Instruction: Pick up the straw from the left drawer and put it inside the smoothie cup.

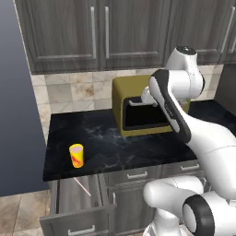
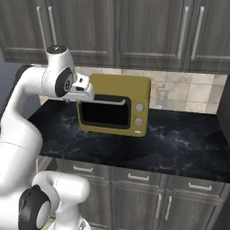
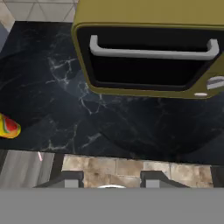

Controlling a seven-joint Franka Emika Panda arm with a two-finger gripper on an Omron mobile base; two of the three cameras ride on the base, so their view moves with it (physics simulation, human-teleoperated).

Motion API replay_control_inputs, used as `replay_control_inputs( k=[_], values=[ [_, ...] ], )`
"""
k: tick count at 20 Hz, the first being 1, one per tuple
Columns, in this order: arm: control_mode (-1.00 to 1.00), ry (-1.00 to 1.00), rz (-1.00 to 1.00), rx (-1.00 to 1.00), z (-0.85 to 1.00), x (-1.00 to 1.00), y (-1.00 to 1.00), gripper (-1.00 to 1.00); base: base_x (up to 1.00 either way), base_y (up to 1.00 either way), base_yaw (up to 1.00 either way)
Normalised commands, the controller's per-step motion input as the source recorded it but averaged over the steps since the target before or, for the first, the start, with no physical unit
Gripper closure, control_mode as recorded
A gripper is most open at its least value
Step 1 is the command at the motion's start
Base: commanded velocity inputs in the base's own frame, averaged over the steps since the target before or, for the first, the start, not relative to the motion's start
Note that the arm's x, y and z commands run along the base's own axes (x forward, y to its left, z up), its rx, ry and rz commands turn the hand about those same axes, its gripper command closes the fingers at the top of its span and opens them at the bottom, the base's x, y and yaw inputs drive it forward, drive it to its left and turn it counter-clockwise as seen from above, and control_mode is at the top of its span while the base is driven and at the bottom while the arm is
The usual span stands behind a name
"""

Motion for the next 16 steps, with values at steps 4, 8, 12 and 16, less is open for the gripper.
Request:
replay_control_inputs(
  k=[4, 8, 12, 16],
  values=[
    [-1.00, -0.03, 0.04, -0.01, -0.05, -0.56, 0.27, -1.00, 0.00, 0.00, 0.00],
    [-1.00, 0.00, 0.18, -0.08, -0.28, -0.95, 1.00, -1.00, 0.00, 0.00, 0.00],
    [-1.00, 0.15, 0.09, -0.13, -0.44, -0.54, 1.00, -1.00, 0.00, 0.00, 0.00],
    [-1.00, 0.25, 0.04, -0.03, -0.64, -0.08, 1.00, -1.00, 0.00, 0.00, 0.00]
  ],
)
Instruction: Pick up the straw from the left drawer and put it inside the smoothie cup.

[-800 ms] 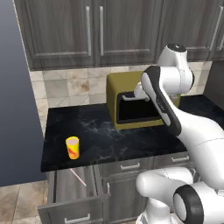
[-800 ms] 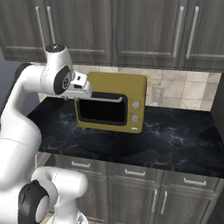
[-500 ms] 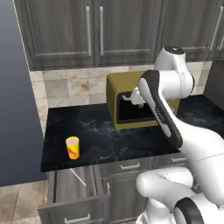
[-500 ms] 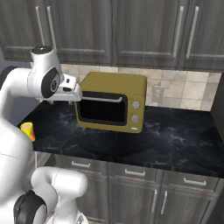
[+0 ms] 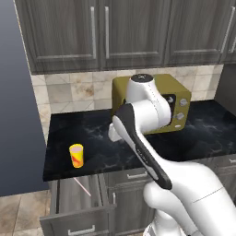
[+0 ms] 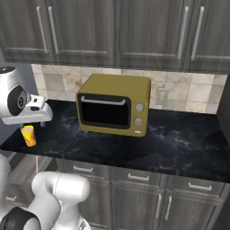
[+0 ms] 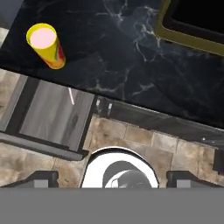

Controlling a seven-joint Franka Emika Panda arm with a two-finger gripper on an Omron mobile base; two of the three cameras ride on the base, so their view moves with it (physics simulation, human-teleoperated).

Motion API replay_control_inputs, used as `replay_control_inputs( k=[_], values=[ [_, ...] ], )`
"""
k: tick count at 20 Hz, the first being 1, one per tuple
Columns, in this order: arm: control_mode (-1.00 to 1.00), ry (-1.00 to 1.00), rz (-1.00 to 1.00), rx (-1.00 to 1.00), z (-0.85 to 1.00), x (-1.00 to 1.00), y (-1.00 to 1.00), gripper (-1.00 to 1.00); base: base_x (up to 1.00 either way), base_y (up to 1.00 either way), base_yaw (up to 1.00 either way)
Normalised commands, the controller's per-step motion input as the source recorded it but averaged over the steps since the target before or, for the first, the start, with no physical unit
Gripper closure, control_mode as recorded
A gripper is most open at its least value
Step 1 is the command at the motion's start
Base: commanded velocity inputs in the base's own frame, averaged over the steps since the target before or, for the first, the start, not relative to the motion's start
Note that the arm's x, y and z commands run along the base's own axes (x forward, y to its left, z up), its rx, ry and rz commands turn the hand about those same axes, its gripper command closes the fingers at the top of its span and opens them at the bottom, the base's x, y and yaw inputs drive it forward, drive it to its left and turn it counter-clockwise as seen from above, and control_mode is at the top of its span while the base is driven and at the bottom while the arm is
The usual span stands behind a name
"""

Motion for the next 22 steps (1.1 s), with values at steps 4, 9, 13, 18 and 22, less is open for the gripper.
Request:
replay_control_inputs(
  k=[4, 9, 13, 18, 22],
  values=[
    [-1.00, 0.29, 0.00, 0.00, -0.94, 0.10, 1.00, -1.00, 0.00, 0.00, 0.00],
    [-1.00, 0.20, 0.00, 0.01, -1.00, 0.06, 0.79, -1.00, 0.00, 0.00, 0.00],
    [-1.00, 0.10, 0.00, 0.02, -1.00, 0.06, 0.55, -1.00, 0.00, 0.00, 0.00],
    [-1.00, 0.05, 0.00, 0.02, -0.95, 0.13, 0.46, -1.00, 0.00, 0.00, 0.00],
    [-1.00, 0.00, 0.00, 0.02, -0.91, 0.04, 0.37, -1.00, 0.00, 0.00, 0.00]
  ],
)
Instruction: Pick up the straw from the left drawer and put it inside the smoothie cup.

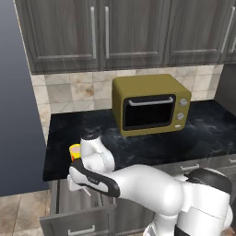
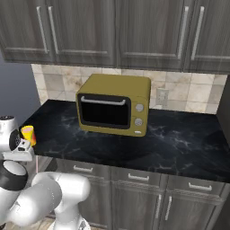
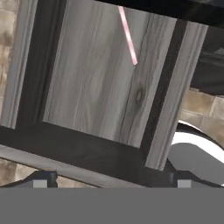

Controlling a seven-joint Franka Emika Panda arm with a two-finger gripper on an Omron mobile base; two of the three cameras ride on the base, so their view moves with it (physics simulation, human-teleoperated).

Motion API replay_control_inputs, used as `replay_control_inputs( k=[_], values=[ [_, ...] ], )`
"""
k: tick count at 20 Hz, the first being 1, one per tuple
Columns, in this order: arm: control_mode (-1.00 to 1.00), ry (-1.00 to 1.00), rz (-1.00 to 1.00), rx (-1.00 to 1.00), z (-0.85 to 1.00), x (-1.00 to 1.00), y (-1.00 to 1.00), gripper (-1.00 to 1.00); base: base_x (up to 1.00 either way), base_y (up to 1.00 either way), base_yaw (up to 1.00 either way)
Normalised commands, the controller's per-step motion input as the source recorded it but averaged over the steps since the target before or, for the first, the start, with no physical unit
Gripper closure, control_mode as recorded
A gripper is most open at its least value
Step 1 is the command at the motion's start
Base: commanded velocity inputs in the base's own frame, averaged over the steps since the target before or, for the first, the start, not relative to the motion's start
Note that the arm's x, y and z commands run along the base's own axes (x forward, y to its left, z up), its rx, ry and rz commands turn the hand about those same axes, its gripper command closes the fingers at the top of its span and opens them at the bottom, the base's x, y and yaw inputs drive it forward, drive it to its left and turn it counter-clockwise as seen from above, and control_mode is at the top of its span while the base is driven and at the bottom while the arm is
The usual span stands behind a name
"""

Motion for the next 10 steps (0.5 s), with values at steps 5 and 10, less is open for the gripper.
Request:
replay_control_inputs(
  k=[5, 10],
  values=[
    [-1.00, 0.00, 0.00, 0.04, -0.69, 0.00, 0.31, -1.00, 0.00, 0.00, 0.00],
    [-1.00, 0.01, 0.00, 0.01, -0.48, 0.00, 0.31, -1.00, 0.00, 0.00, 0.00]
  ],
)
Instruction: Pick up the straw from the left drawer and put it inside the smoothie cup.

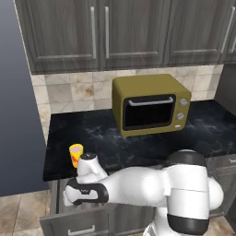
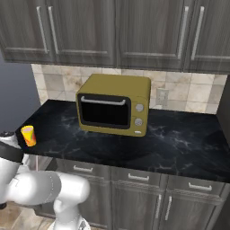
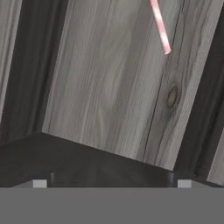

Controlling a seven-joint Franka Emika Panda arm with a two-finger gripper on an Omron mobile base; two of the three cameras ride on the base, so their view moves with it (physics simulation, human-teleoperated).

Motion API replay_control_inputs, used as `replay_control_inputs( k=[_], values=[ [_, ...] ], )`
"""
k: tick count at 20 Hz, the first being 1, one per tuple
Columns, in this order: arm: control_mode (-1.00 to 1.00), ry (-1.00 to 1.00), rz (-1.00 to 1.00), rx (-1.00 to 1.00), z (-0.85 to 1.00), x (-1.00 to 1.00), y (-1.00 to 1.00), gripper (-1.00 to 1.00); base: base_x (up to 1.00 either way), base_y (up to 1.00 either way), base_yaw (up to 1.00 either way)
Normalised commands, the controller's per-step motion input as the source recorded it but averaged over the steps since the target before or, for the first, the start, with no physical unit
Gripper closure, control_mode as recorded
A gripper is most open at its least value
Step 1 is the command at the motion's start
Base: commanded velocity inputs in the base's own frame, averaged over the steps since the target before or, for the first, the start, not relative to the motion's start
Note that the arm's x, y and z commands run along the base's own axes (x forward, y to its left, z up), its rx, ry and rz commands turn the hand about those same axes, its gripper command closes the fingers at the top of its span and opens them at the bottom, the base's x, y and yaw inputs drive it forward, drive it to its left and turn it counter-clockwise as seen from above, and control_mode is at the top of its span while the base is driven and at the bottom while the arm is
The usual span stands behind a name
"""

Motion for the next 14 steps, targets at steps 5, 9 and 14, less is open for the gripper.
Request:
replay_control_inputs(
  k=[5, 9, 14],
  values=[
    [-1.00, 0.06, 0.00, 0.00, -0.26, -0.12, 0.22, -1.00, 0.00, 0.00, 0.00],
    [-1.00, 0.06, 0.00, 0.00, -0.01, -0.59, 0.05, -1.00, 0.00, 0.00, 0.00],
    [-1.00, 0.01, 0.00, 0.02, -0.03, -0.97, 0.00, -1.00, 0.00, 0.00, 0.00]
  ],
)
